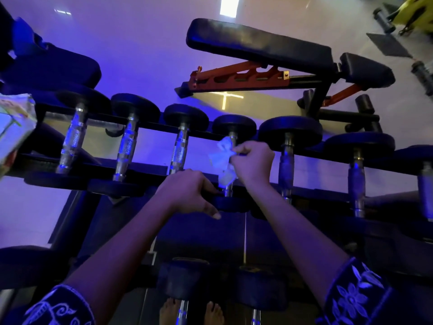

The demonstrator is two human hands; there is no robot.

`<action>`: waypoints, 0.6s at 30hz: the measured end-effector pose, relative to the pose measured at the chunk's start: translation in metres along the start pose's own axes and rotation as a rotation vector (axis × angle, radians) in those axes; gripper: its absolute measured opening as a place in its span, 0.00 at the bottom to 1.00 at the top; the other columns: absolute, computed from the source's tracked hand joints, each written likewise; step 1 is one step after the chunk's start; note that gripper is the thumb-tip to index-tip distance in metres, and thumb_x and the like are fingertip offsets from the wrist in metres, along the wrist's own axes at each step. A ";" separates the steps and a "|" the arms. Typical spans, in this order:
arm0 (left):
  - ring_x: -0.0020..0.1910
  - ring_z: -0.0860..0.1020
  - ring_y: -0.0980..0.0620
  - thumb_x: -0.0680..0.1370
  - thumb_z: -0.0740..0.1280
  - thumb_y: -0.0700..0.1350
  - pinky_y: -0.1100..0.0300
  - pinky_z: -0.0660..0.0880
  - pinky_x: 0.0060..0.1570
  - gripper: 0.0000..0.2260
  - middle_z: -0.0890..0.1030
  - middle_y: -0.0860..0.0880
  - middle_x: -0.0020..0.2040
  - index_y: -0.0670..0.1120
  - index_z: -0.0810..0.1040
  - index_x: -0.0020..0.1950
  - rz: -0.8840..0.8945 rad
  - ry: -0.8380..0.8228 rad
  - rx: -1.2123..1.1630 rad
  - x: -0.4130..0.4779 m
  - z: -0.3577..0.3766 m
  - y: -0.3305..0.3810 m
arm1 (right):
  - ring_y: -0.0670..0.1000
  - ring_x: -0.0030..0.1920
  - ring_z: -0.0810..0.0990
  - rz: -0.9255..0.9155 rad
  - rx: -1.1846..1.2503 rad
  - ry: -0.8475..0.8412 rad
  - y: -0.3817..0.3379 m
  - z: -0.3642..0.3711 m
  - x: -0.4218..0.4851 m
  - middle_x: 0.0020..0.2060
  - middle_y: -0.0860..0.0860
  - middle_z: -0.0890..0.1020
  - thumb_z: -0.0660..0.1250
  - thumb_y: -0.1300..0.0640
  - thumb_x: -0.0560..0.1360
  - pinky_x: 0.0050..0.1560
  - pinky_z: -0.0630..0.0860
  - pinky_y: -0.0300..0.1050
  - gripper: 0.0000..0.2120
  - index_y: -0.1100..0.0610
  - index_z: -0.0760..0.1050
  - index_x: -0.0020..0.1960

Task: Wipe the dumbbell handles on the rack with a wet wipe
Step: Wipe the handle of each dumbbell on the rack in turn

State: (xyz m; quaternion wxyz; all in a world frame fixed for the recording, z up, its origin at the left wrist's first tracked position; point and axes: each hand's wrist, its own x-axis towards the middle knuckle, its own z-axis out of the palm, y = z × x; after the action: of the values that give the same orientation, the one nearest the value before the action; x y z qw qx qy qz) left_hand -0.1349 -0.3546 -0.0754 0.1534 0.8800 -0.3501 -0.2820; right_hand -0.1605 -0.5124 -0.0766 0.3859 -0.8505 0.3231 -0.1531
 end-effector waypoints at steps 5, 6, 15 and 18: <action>0.43 0.78 0.55 0.61 0.77 0.66 0.60 0.66 0.34 0.23 0.83 0.56 0.40 0.63 0.83 0.54 -0.016 0.001 -0.026 0.000 -0.001 0.002 | 0.50 0.41 0.79 -0.075 -0.089 -0.044 0.011 -0.006 -0.035 0.41 0.55 0.84 0.63 0.70 0.66 0.39 0.68 0.36 0.11 0.62 0.81 0.43; 0.42 0.77 0.55 0.61 0.77 0.65 0.61 0.65 0.32 0.22 0.83 0.56 0.38 0.62 0.83 0.52 -0.024 0.001 -0.034 0.000 -0.001 0.002 | 0.50 0.40 0.78 -0.087 -0.101 -0.067 0.016 -0.009 -0.043 0.40 0.55 0.83 0.63 0.70 0.66 0.38 0.68 0.36 0.11 0.62 0.81 0.43; 0.51 0.78 0.54 0.60 0.75 0.69 0.59 0.71 0.41 0.29 0.84 0.57 0.49 0.65 0.80 0.59 -0.019 0.024 -0.003 0.003 0.004 -0.003 | 0.48 0.32 0.67 0.194 0.231 -0.098 0.002 0.000 0.019 0.31 0.49 0.69 0.60 0.70 0.68 0.32 0.64 0.39 0.13 0.54 0.64 0.34; 0.51 0.78 0.53 0.60 0.76 0.67 0.59 0.68 0.40 0.27 0.84 0.56 0.47 0.65 0.80 0.57 -0.015 0.019 0.002 0.001 0.002 0.000 | 0.53 0.33 0.75 0.493 0.534 -0.305 0.017 -0.015 -0.015 0.34 0.56 0.75 0.59 0.69 0.71 0.32 0.75 0.44 0.09 0.56 0.70 0.46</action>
State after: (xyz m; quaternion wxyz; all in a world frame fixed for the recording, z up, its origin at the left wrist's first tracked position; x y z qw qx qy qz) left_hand -0.1353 -0.3555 -0.0774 0.1537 0.8853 -0.3423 -0.2746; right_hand -0.1872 -0.5193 -0.0798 0.6625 -0.6299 0.4054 -0.0064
